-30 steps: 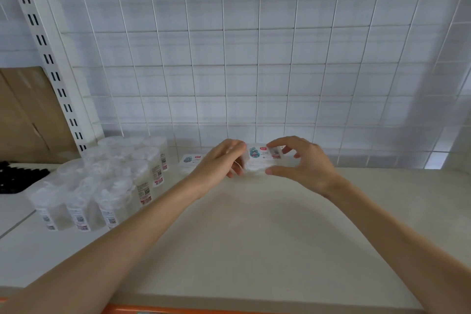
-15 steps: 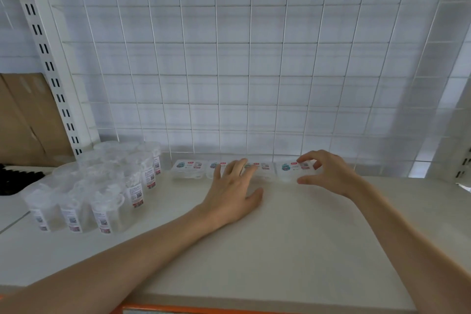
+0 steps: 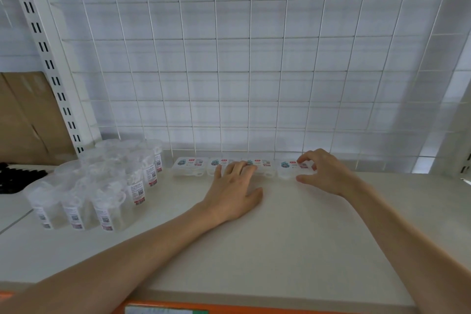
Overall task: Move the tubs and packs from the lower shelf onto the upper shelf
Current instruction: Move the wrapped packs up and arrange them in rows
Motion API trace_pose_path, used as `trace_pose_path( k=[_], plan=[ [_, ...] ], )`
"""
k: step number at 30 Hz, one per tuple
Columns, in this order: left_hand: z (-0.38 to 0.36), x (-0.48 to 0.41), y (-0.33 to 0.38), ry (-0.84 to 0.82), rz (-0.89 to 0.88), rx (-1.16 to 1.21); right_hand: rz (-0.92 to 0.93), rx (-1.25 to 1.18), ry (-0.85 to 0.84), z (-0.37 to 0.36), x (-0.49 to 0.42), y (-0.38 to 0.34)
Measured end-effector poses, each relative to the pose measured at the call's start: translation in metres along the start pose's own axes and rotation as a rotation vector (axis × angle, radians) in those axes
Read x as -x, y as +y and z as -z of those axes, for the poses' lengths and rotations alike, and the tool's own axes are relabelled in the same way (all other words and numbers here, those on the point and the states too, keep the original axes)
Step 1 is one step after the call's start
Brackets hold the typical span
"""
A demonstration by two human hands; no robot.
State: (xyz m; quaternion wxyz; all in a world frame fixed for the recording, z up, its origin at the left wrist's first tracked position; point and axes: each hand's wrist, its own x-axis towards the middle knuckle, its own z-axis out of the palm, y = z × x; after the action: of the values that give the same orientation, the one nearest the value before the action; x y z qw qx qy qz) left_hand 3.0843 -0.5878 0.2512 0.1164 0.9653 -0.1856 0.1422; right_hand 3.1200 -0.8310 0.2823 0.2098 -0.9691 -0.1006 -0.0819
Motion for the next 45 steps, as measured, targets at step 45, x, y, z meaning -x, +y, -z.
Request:
trace_pose_path(
  k=[45],
  plan=[
    [0.079, 0.143, 0.013, 0.083, 0.184, -0.143, 0.184, 0.129, 0.023, -0.016, 0.108, -0.143]
  ],
)
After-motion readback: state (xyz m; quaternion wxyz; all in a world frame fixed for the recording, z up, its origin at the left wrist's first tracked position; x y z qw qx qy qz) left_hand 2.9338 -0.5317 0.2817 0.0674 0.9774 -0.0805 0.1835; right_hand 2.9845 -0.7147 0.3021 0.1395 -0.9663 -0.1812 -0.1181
